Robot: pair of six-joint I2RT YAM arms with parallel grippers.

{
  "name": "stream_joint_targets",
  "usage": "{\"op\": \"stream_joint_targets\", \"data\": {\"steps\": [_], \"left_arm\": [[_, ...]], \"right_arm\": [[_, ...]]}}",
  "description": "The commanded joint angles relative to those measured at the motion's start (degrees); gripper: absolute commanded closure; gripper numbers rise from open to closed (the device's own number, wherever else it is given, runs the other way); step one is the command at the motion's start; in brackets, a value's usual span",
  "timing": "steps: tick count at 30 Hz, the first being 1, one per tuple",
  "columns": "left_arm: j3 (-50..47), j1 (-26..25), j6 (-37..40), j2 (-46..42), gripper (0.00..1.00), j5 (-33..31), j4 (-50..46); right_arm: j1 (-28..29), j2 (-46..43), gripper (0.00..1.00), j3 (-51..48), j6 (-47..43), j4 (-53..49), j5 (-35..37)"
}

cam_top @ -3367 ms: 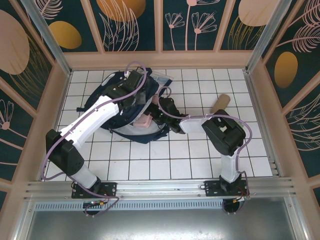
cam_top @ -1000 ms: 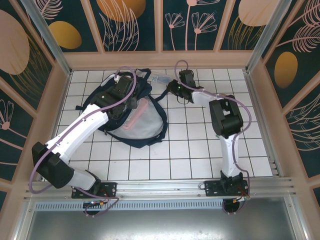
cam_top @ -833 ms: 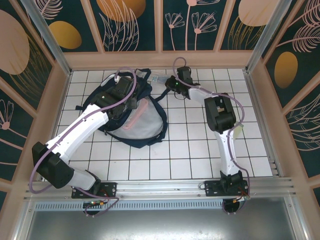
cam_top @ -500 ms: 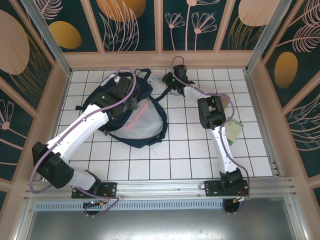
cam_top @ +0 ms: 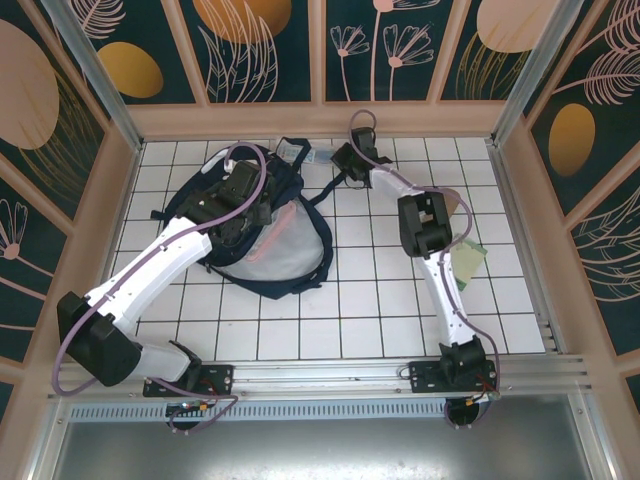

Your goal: Pack the student bag

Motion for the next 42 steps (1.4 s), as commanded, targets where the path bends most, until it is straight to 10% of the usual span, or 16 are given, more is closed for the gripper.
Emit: {"op": "stream_joint_targets", "data": {"steps": [1,10,15,22,42], "left_arm": [[-0.3,0.8,-2.4,-1.8,1.0,-5.8,-0.3],[0.0,1.2,-3.6,1.6,1.0,-9.9,0.6],[0.5,2.4,-3.4,2.6,1.0,-11.6,0.3],[-0.8,2.5,-3.4,1.4,1.0,-8.7,1.8],[-0.4,2.5,-3.3,1.2,1.0,-6.5,2.0]], "right_arm": [[-4.5,-6.7,0.98,-11.4,-1.9,-10.7,7.2],[-7.4,-25.5,0.97,-41.6,-5.8,-1.3,6.0],[-7.0,-29.9,0.78,-46.7,-10.5,8.3,-2.3],[-5.5,-23.7,0.64,-37.6,-7.5,13.5,-9.9],[-1.5,-0.8,0.63,-5.6,-2.7,3.2,-12.1]]}}
